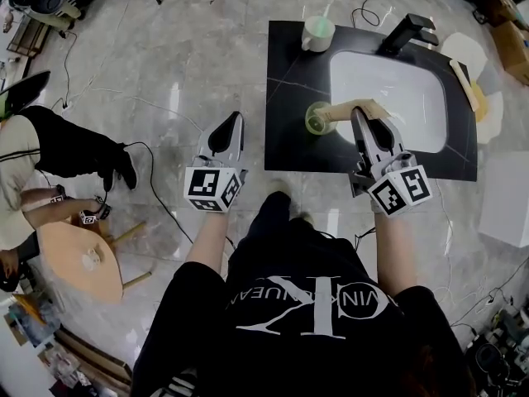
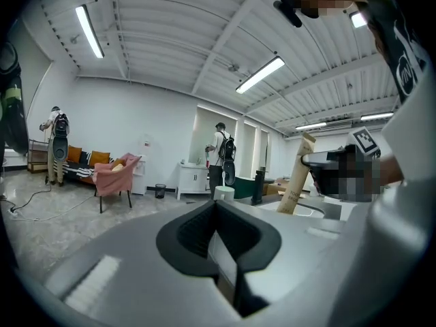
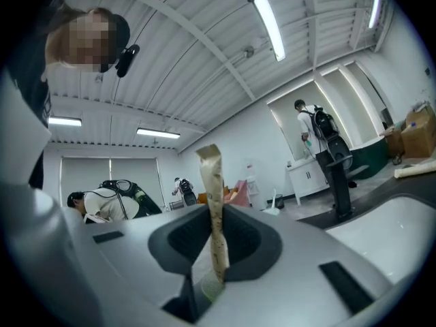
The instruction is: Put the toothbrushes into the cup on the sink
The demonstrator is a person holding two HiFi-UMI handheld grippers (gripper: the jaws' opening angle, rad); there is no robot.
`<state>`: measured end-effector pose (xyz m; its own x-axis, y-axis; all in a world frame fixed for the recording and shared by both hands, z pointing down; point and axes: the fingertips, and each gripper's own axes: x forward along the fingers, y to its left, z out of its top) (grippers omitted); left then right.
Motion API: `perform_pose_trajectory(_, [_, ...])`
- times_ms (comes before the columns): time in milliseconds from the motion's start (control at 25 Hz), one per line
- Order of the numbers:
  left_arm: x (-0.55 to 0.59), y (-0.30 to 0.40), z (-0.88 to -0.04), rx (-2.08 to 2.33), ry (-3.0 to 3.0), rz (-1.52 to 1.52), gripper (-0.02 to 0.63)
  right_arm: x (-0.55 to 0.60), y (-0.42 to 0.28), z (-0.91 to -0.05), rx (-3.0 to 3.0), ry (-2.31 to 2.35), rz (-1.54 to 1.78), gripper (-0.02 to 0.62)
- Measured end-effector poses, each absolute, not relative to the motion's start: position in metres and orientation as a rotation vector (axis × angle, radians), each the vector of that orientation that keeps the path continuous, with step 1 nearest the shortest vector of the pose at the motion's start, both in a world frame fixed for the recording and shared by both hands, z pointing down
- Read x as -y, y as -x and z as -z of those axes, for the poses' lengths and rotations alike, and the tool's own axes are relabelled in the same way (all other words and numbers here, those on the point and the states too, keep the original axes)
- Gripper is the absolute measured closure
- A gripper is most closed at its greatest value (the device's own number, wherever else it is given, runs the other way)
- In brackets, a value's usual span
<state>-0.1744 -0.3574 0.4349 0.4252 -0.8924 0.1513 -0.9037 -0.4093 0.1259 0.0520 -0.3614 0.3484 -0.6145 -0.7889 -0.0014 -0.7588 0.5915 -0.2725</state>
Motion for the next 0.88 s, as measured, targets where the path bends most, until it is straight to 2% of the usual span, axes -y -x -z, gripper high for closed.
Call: perform_pose_trajectory(880, [0.36,0.173,-0.465,1.532,-2.442,-0.101,0.595,0.37,-0.03,-0.426,-2.824,1.386,0.482,0.538])
